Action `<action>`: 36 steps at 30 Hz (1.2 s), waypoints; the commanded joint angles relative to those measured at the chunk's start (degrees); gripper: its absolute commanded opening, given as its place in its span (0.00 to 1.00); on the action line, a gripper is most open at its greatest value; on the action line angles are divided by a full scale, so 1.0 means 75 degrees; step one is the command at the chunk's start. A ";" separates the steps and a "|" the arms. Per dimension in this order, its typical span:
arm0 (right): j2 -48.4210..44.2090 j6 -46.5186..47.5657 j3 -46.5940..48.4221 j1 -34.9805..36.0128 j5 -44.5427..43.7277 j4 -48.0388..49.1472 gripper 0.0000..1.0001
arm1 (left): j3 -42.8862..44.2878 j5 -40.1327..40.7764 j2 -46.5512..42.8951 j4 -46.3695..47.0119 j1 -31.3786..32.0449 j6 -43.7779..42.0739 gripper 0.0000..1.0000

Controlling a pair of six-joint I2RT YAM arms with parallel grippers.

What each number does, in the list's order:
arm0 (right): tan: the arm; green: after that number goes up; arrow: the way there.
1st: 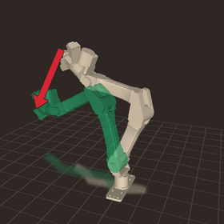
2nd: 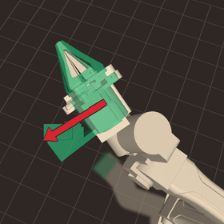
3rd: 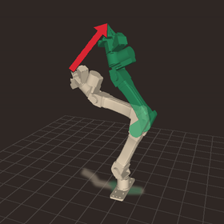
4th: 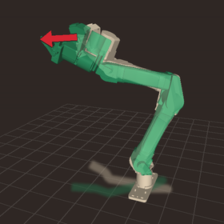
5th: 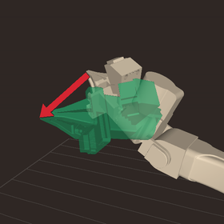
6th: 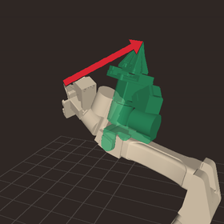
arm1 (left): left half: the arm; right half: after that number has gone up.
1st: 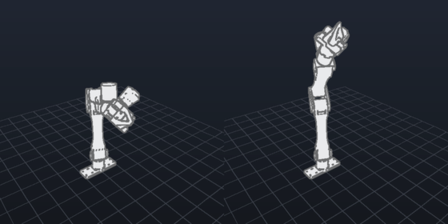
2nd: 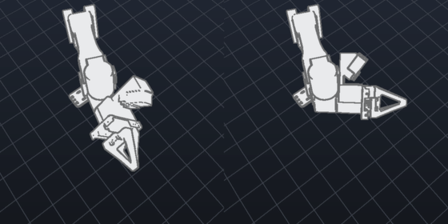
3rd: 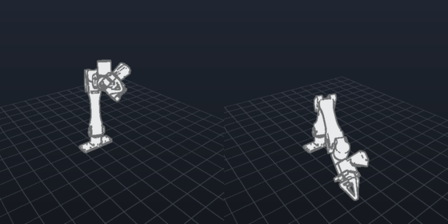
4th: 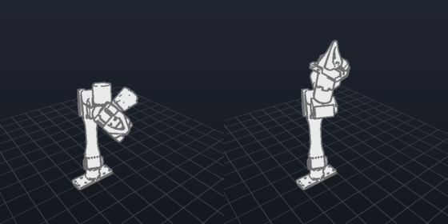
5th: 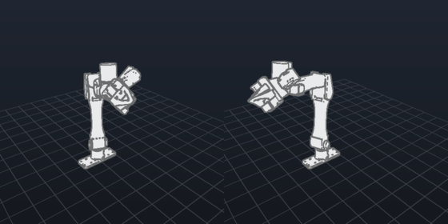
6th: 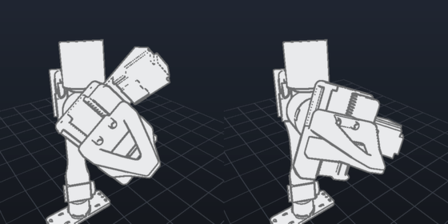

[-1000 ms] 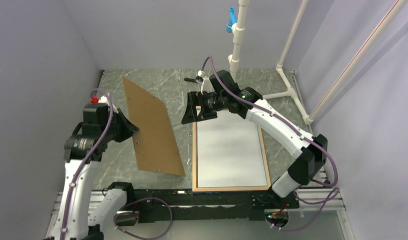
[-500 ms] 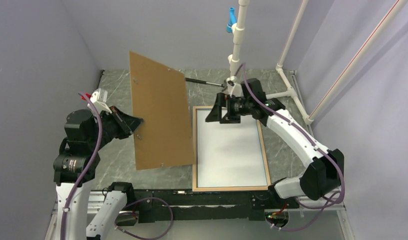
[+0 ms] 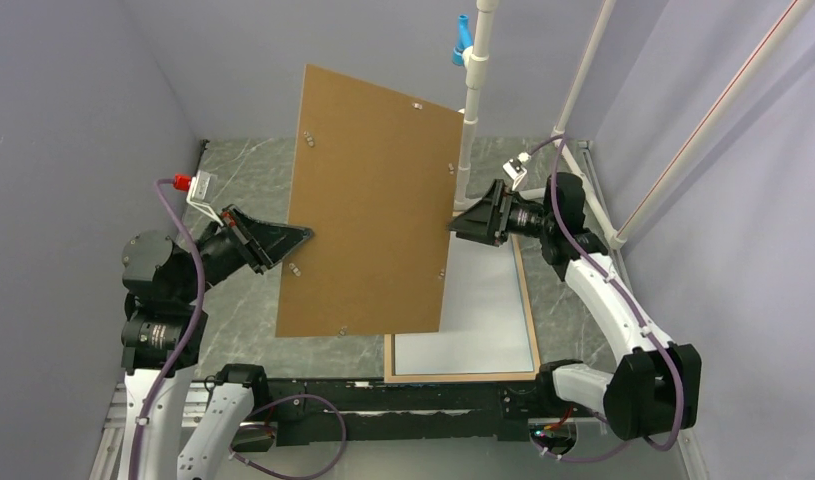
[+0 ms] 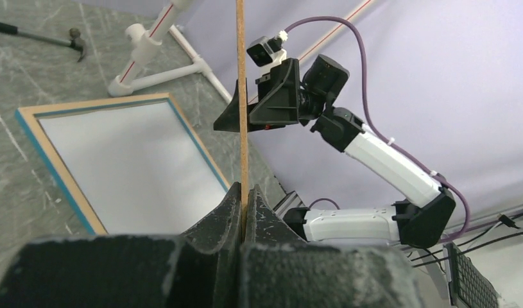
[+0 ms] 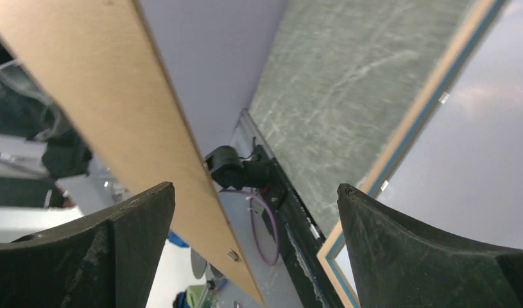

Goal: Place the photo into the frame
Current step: Pick up the photo frame item at the center of the board.

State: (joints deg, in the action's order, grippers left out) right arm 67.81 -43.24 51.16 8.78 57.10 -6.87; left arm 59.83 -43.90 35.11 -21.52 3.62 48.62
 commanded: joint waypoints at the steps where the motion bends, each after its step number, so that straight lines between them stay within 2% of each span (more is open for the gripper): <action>1: -0.0427 -0.2160 -0.0463 0.0025 0.1122 0.3871 0.99 | -0.0183 -0.0451 -0.0159 0.1944 -0.0014 0.0809 0.00; 6: -0.0355 -0.4194 -0.1000 0.0053 0.1238 0.6640 0.97 | -0.0363 -0.0333 -0.0163 0.1953 -0.0014 0.0832 0.00; 14: -0.0032 -0.5739 -0.1252 0.0139 0.1355 0.9088 0.94 | -0.0828 -0.0354 -0.0122 0.2346 -0.0014 0.1033 0.00; 21: -0.0125 -0.6144 -0.1192 0.0142 0.1467 0.9601 0.82 | -0.1014 -0.0193 -0.0090 0.2238 -0.0008 0.0944 0.00; 28: -0.0245 -0.6493 -0.0989 0.0141 0.1453 1.0038 0.53 | -0.1244 0.0002 -0.0032 0.2135 -0.0014 0.0854 0.00; 33: -0.0184 -0.6939 -0.0937 0.0218 0.1461 1.0517 0.49 | -0.1456 -0.0008 0.0039 0.2250 -0.0013 0.0881 0.00; 36: -0.0181 -0.6937 -0.0841 0.0293 0.1509 1.0478 0.37 | -0.1492 0.0061 0.0073 0.2092 -0.0014 0.0727 0.00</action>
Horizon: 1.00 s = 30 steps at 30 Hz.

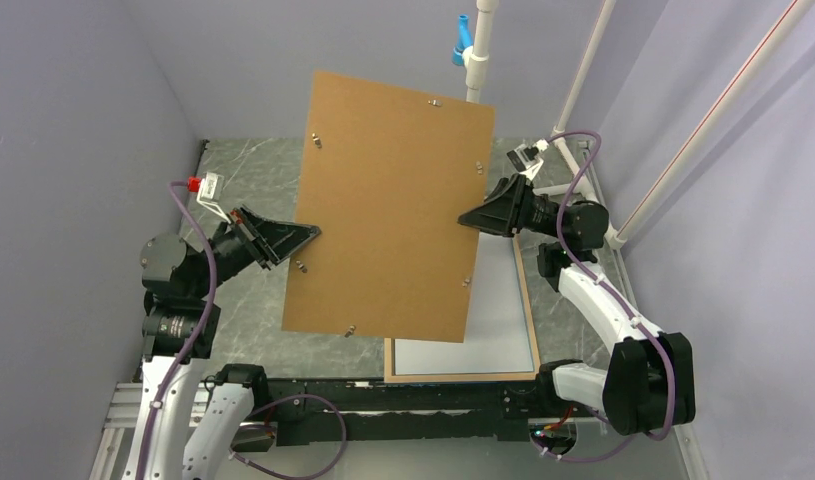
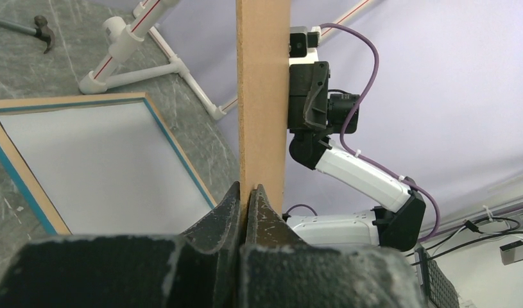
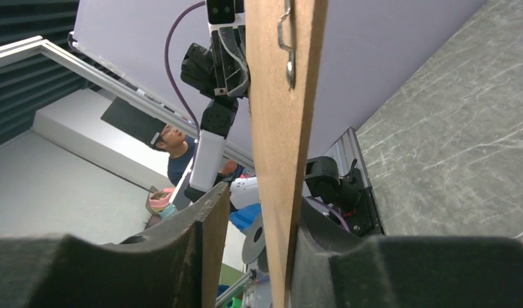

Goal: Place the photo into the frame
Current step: Pick up the photo frame item at the center of the board.

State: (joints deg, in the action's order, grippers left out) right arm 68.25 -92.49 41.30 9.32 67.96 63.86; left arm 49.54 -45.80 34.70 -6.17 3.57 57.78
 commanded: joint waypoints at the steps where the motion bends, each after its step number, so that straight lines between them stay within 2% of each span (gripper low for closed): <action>1: -0.0260 -0.0342 0.0506 0.0213 0.0072 0.0997 0.30 | -0.0114 0.0342 0.0131 -0.0052 -0.0008 -0.0576 0.00; 3: -0.0320 -0.0211 0.0582 0.0218 0.0088 0.0809 0.18 | -0.0075 0.0480 0.0139 -0.0320 -0.0007 -0.0785 0.00; 5: -0.0417 0.0090 0.0647 0.0219 0.0104 0.0361 0.00 | -0.0019 0.0642 0.0155 -0.0621 -0.0008 -0.0983 0.02; 7: -0.0563 0.0575 0.0716 0.0213 0.0102 -0.0302 0.00 | 0.0031 0.0769 0.0166 -0.0850 -0.0007 -0.1159 0.09; 9: -0.0728 0.1373 0.0899 0.0224 0.0054 -0.1761 0.00 | 0.0078 0.0881 0.0184 -0.1092 -0.0007 -0.1310 0.25; 10: -0.0830 0.1982 0.1050 0.0222 0.0017 -0.2717 0.00 | 0.0101 0.0970 0.0189 -0.1225 -0.0008 -0.1388 0.39; 11: -0.0943 0.2598 0.1234 0.0222 -0.0062 -0.3629 0.00 | 0.0131 0.1080 0.0214 -0.1385 -0.0006 -0.1465 0.60; 12: -0.1052 0.3344 0.1459 0.0222 -0.0172 -0.4751 0.00 | 0.0168 0.1160 0.0234 -0.1539 -0.0008 -0.1563 0.69; 14: -0.1209 0.4991 0.2153 0.0219 -0.0627 -0.7201 0.00 | 0.0231 0.1369 0.0290 -0.1880 -0.0008 -0.1802 0.83; 15: -0.1246 0.6021 0.2523 0.0222 -0.0919 -0.8359 0.00 | 0.0248 0.1479 0.0330 -0.2020 -0.0005 -0.1896 0.87; 16: -0.1270 0.6524 0.2879 0.0220 -0.1219 -0.9202 0.00 | 0.0250 0.1586 0.0351 -0.2141 -0.0007 -0.1956 0.91; 19: -0.1372 0.7447 0.3760 0.0217 -0.2007 -1.0857 0.00 | 0.0145 0.1857 0.0459 -0.2331 -0.0002 -0.2072 0.98; 22: -0.1453 0.8110 0.4481 0.0219 -0.2930 -1.2114 0.00 | 0.0047 0.2133 0.0697 -0.2612 0.0000 -0.2121 0.99; 30: -0.2013 0.8770 0.5014 0.0221 -0.4603 -1.3148 0.00 | -0.0175 0.2893 0.1688 -0.3262 0.0392 -0.2132 0.99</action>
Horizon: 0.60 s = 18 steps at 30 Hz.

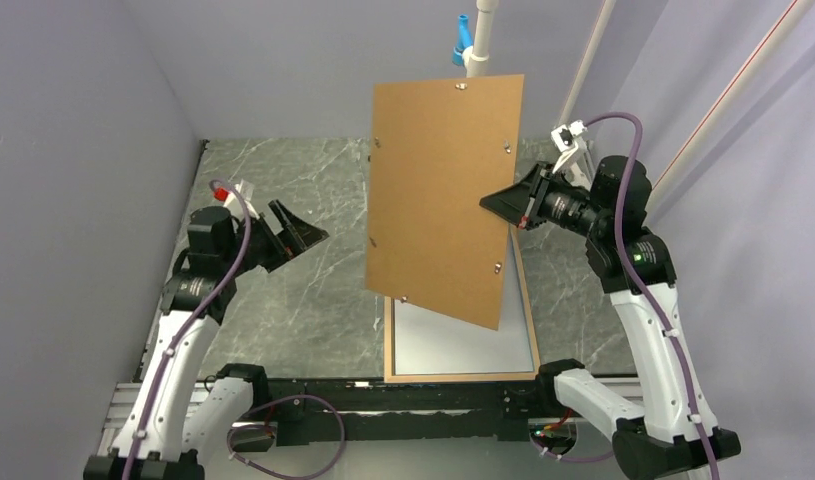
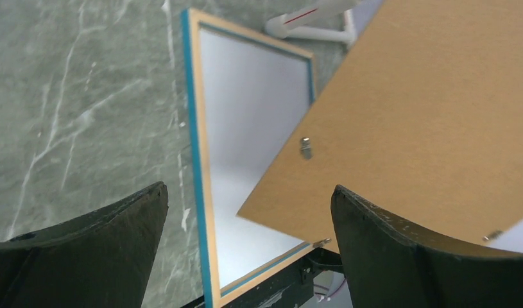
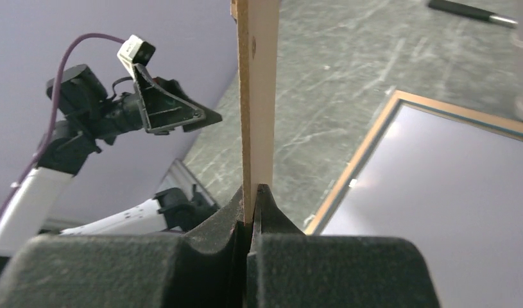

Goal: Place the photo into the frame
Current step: Pick up the photo frame item at the center of the board, then move the photo frame to the center of the board.

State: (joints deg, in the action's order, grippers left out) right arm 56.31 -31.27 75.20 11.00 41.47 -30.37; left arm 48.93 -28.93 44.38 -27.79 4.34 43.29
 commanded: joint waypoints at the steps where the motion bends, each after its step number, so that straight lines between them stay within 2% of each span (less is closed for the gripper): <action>1: -0.0508 0.0631 0.0511 -0.0003 -0.1183 -0.0605 0.00 | -0.0090 0.0813 0.0539 -0.0439 0.0421 -0.0221 0.99; 9: -0.0820 0.0992 0.0825 -0.0003 -0.2127 -0.1113 0.00 | 0.0135 0.1636 0.2365 -0.0266 0.1932 -0.0098 0.97; 18: -0.0853 0.1199 0.1040 -0.0004 -0.2908 -0.1561 0.00 | 0.1679 0.3311 0.5286 -0.0743 0.4073 0.0058 0.87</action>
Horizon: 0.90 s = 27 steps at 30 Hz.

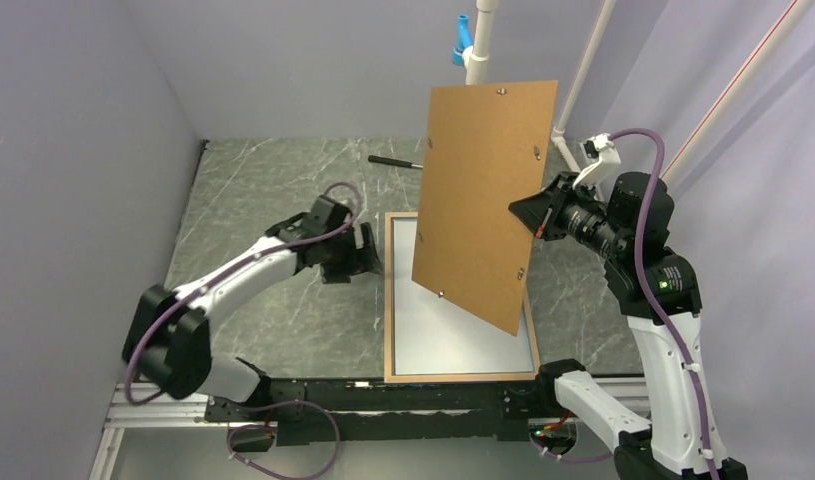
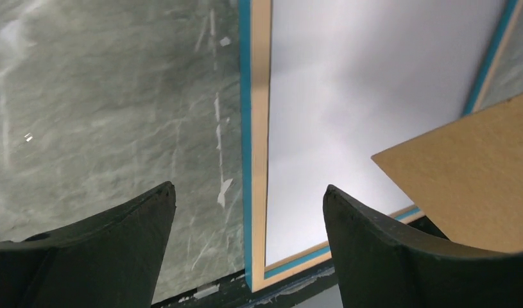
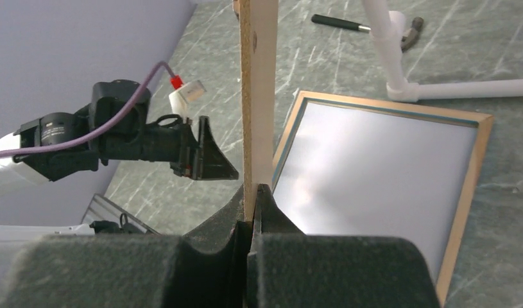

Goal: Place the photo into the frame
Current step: Move the photo frame to the center of the board.

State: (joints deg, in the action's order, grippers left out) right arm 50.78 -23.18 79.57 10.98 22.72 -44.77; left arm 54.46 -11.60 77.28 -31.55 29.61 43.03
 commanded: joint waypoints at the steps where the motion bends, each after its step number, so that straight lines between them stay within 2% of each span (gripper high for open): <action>1: -0.0095 0.0131 0.0459 -0.0001 -0.0415 0.0341 0.00 | 0.1226 0.1173 0.1266 -0.0347 0.0920 0.0104 0.86; 4: -0.0066 0.0171 0.0459 -0.0004 -0.0457 0.0285 0.00 | 0.1827 0.1519 0.2478 -0.0559 0.1442 0.0134 0.73; 8: -0.0052 0.0239 0.0472 -0.0004 -0.0532 0.0188 0.00 | 0.2374 0.1697 0.3623 -0.0753 0.1781 0.0075 0.66; 11: -0.0072 0.0283 0.0454 -0.0006 -0.0576 0.0136 0.00 | 0.2565 0.1901 0.4055 -0.0940 0.1845 0.0044 0.59; 15: -0.0087 0.0301 0.0388 0.0000 -0.0567 0.0154 0.00 | 0.2375 0.2059 0.4099 -0.0923 0.1845 0.0043 0.43; 20: -0.0049 0.0301 0.0297 -0.0001 -0.0360 0.0237 0.00 | 0.2158 0.2082 0.4059 -0.0901 0.1755 0.0070 0.02; 21: -0.0045 0.0310 0.0265 -0.0006 -0.0302 0.0257 0.00 | 0.2076 0.2067 0.3991 -0.0882 0.1717 0.0090 0.00; 27: 0.0011 0.0297 0.0050 -0.0007 0.0296 0.0449 0.00 | 0.1312 0.2086 0.3142 -0.0677 0.1284 0.0267 0.00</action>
State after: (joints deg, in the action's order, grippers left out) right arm 51.13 -20.91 79.66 10.98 20.49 -48.36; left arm 68.55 1.48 105.10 -34.52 41.65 45.80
